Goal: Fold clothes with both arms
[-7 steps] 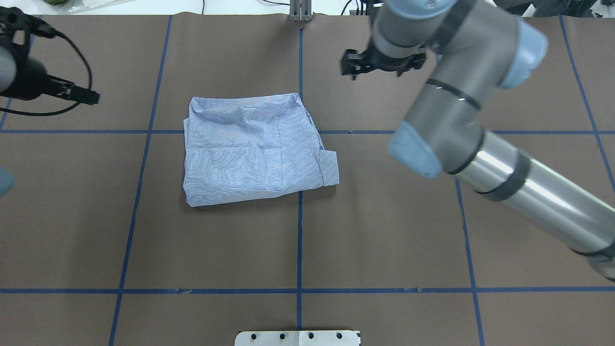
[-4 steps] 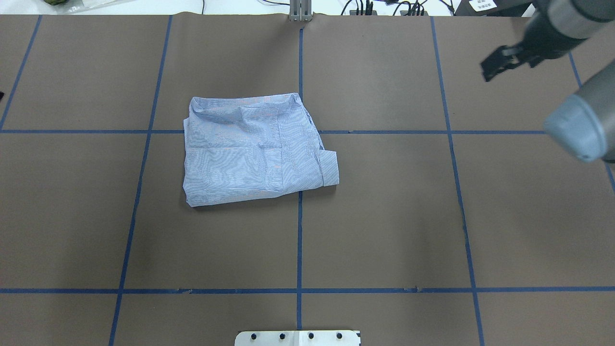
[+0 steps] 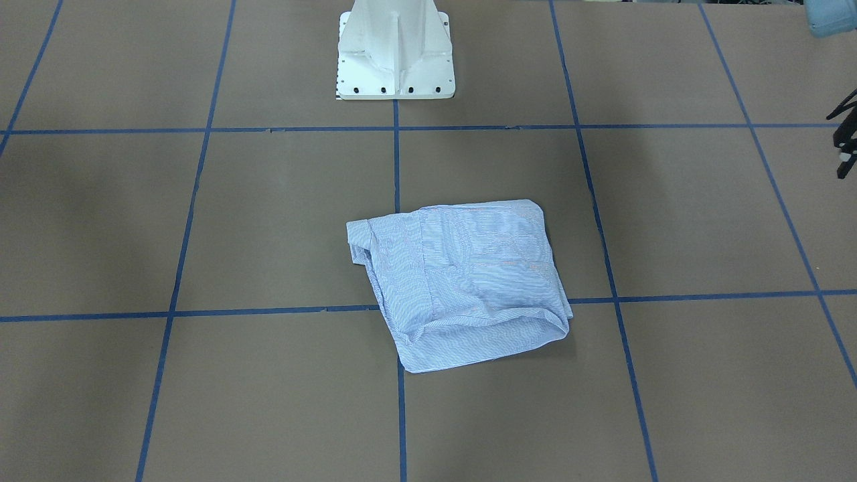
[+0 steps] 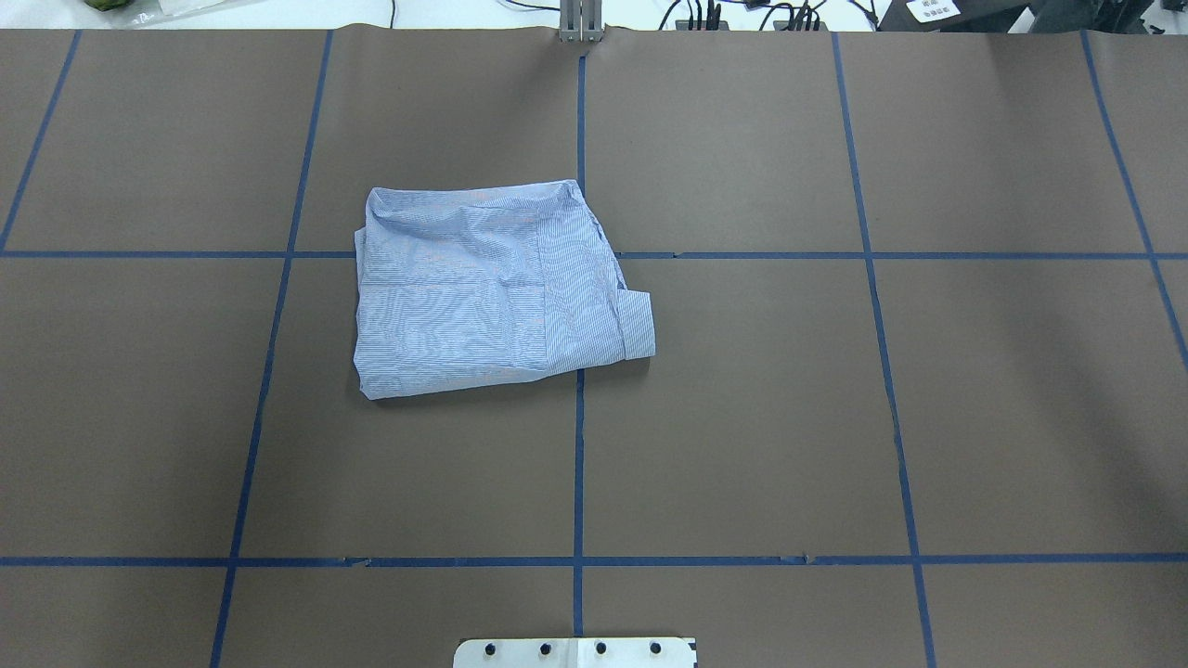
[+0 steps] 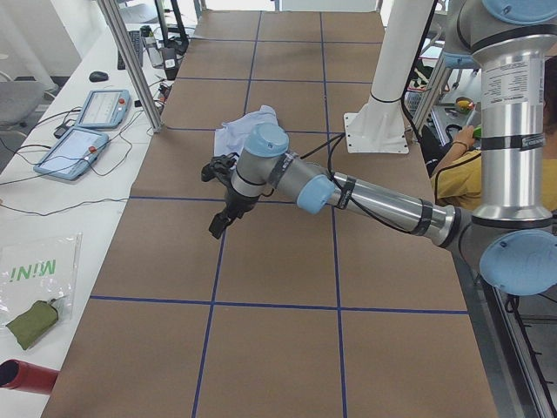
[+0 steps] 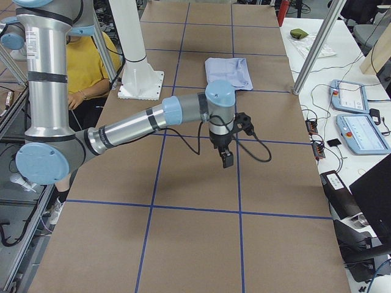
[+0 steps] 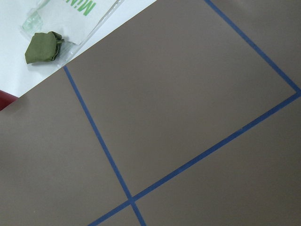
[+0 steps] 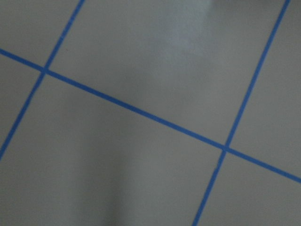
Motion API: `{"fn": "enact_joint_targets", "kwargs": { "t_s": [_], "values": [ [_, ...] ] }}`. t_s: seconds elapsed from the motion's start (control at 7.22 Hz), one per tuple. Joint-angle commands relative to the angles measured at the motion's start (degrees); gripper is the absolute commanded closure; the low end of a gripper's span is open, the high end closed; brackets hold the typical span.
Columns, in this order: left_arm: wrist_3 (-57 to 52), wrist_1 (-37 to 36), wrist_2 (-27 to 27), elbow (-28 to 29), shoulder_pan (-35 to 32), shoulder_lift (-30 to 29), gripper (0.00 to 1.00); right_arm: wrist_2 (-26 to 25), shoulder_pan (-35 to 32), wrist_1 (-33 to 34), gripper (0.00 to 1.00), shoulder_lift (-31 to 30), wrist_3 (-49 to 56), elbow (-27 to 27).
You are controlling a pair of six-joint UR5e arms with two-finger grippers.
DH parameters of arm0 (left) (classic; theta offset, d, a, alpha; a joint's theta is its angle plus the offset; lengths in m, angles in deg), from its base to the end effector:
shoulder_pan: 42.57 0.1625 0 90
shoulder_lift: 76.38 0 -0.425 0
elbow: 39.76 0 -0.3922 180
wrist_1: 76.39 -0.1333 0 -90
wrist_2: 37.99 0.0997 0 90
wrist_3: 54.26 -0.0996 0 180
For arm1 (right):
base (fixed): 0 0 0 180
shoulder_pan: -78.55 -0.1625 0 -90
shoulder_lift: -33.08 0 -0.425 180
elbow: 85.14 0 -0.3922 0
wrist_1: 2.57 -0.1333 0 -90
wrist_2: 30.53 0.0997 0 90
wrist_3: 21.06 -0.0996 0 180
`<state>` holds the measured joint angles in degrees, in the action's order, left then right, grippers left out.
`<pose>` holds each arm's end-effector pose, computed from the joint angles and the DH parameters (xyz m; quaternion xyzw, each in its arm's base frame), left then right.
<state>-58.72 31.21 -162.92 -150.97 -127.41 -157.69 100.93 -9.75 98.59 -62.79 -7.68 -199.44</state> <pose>-0.0359 -0.4509 0.5182 0.2461 0.2913 0.1549 0.9114 0.0544 -0.4388 0.5227 0.0949 -0.3454 -0.1447 0.9224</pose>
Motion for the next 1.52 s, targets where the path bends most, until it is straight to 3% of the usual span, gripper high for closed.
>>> {"fn": "enact_joint_targets", "kwargs": {
  "t_s": [0.0,0.14,0.28,0.55,1.38],
  "values": [
    [-0.2,0.8,-0.8,8.8,-2.8,2.6,0.00,0.3,-2.2,-0.1,0.00,-8.9,1.9,0.6],
    [-0.5,0.0,-1.0,9.9,-7.1,1.9,0.00,0.4,-2.2,-1.1,0.00,-9.6,2.0,1.7],
    [-0.9,0.7,-1.1,11.7,-7.4,2.8,0.00,0.5,-2.2,-2.2,0.00,-10.0,1.6,3.3],
    [-1.0,0.2,-7.1,14.1,-7.5,3.9,0.00,0.4,-2.1,-4.7,0.00,-9.3,1.2,4.4],
    [-1.8,-4.0,-10.9,12.2,-7.7,5.1,0.00,-0.7,-0.7,-6.4,0.00,-9.3,-0.3,3.7]
  ]
}}
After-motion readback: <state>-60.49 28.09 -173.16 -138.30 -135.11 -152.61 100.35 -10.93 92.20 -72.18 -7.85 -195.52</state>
